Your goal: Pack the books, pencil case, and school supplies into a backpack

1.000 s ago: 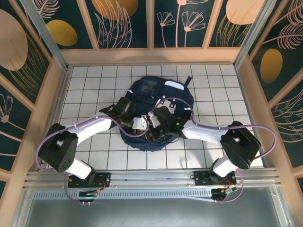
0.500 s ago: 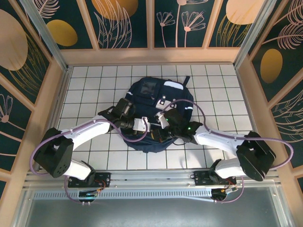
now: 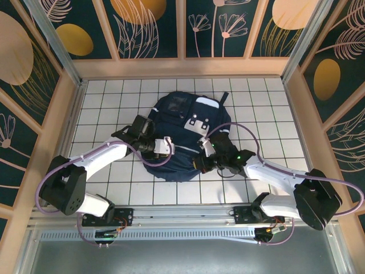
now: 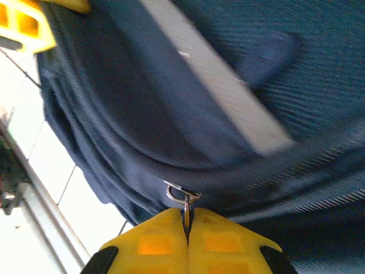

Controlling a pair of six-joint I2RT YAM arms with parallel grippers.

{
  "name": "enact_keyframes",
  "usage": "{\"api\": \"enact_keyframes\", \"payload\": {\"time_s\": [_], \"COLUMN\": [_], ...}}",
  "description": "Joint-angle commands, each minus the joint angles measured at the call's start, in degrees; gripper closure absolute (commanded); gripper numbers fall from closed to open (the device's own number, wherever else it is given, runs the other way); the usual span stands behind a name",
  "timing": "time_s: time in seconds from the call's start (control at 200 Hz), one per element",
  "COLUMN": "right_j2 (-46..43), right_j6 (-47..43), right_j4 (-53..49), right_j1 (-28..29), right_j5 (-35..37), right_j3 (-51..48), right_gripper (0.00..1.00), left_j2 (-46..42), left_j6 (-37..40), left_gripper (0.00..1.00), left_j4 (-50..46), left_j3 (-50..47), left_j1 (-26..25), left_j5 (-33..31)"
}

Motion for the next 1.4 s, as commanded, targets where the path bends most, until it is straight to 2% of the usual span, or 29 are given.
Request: {"api": "enact_keyframes", "payload": {"time_s": [0.0,0.155,0.27,0.365,0.4,0.581,0.626,0.676,0.756,0.866,1.021,1.116,1.226,1.396], "right_j2": [-1.6,-0.9,0.4,1.1,1.3,2.0,2.5,3.0,3.9,7.2,15.3,17.6,18.3,17.2], "right_j6": [-1.0,-2.7,-2.8,-2.8,-3.2,-5.7,-5.4,-4.4,-2.2,0.9,1.5,2.5,2.9,2.9], "right_j4": [-4.6,-3.6,-3.4,-2.8,-3.2,-6.9,-6.9,-6.1,-3.0,1.9,1.6,3.0,4.4,4.8], "right_j1": [-0.6,0.2,0.5,1.2,1.7,8.2,9.8,11.3,12.8,13.4,15.4,16.4,16.5,16.0], "right_j5": [1.5,-0.7,-1.4,-2.7,-2.8,0.6,0.7,0.8,0.8,-0.1,-0.7,-1.2,-2.4,-3.2], "right_j3": [-1.1,1.6,3.9,4.4,4.8,7.4,8.3,8.8,9.4,10.9,18.0,19.5,18.7,16.7], "right_gripper": [1.00,1.00,1.00,1.00,1.00,1.00,1.00,1.00,1.00,1.00,1.00,1.00,1.00,1.00], "left_j2": [-0.6,-1.2,-1.7,-2.4,-2.5,0.8,2.4,4.2,7.3,9.8,8.4,4.9,-0.1,-7.8], "left_j6": [1.9,-1.3,-4.0,-7.6,-8.1,-10.4,-10.6,-11.4,-12.6,-15.8,-18.4,-16.4,-9.4,-8.5], "left_gripper": [1.00,1.00,0.98,0.91,0.84,0.83,0.76,0.62,0.51,0.48,0.47,0.45,0.38,0.30], "left_j4": [-3.6,-1.1,0.6,3.5,4.2,6.5,7.2,8.3,9.0,11.7,16.2,14.2,6.2,0.6], "left_j3": [-1.3,-0.9,-1.0,-1.5,-1.7,0.5,1.5,2.9,6.1,9.0,6.9,4.1,1.5,-3.0], "left_j1": [2.0,2.0,2.0,2.1,2.2,6.4,6.9,7.0,7.0,7.0,7.0,7.0,7.0,7.0], "left_j5": [-3.9,-0.1,-0.1,-2.8,-3.7,-3.0,-2.6,-2.2,-1.8,-0.9,5.4,5.7,9.3,11.1]}}
